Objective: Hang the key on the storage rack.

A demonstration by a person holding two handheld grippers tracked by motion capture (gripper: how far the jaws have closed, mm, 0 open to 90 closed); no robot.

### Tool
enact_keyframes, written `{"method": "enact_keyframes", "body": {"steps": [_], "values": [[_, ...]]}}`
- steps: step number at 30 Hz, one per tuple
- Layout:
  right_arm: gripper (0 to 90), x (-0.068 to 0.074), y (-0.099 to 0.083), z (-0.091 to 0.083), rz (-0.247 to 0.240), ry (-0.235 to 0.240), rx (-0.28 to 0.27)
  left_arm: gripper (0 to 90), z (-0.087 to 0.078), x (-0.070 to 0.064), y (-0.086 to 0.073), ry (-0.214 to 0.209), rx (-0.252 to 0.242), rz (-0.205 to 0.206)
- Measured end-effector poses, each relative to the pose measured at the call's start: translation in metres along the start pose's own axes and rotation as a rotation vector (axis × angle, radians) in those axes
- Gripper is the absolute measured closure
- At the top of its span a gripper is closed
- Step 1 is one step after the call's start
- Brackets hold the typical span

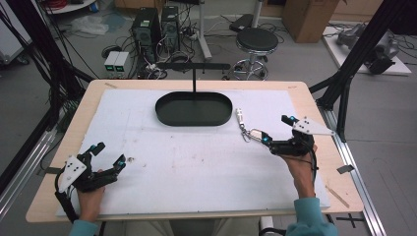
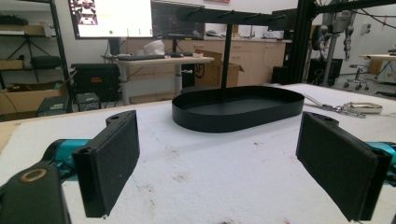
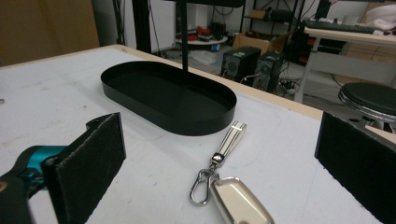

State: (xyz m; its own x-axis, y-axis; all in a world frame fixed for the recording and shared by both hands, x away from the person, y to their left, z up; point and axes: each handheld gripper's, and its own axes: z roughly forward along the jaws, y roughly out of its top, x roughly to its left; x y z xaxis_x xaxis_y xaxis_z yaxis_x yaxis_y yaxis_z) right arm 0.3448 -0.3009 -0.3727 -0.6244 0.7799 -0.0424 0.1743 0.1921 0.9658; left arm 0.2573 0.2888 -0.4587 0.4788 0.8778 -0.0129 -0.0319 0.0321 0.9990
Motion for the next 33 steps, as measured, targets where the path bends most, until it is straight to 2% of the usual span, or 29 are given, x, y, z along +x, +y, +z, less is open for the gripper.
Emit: {"method": "enact_keyframes", "body": {"steps": [9,17,20,23,26,28,29,31,32,33], "values": [[1.1,-0.008,0.026,0.024,0.024,0.007,0.085,13.9,0.0,0.0,0.0,0.0,0.001,0.002],[1.1,-0.014,0.047,0.051,0.029,0.011,0.199,13.9,0.0,0.0,0.0,0.0,0.002,0.001],[1.2,-0.016,0.054,0.065,0.031,0.009,0.258,13.9,0.0,0.0,0.0,0.0,0.002,0.001],[1.2,-0.016,0.055,0.073,0.038,0.009,0.282,13.9,0.0,0.0,0.0,0.0,0.001,0.0],[1.2,-0.015,0.057,0.084,0.032,0.016,0.334,13.9,0.0,0.0,0.0,0.0,0.002,0.001],[1.2,-0.014,0.057,0.098,0.044,0.023,0.398,13.9,0.0,0.0,0.0,0.001,0.002,0.001],[1.2,-0.014,0.057,0.098,0.044,0.023,0.398,13.9,0.0,0.0,0.0,0.001,0.002,0.001],[1.2,-0.013,0.057,0.11,0.031,0.015,0.46,13.9,0.0,0.0,0.0,0.001,0.002,0.002],[1.2,-0.013,0.057,0.11,0.031,0.015,0.46,13.9,0.0,0.0,0.0,0.001,0.003,0.002],[1.2,-0.012,0.057,0.116,0.036,0.012,0.49,13.9,0.0,0.0,0.0,0.0,0.002,0.001]]}}
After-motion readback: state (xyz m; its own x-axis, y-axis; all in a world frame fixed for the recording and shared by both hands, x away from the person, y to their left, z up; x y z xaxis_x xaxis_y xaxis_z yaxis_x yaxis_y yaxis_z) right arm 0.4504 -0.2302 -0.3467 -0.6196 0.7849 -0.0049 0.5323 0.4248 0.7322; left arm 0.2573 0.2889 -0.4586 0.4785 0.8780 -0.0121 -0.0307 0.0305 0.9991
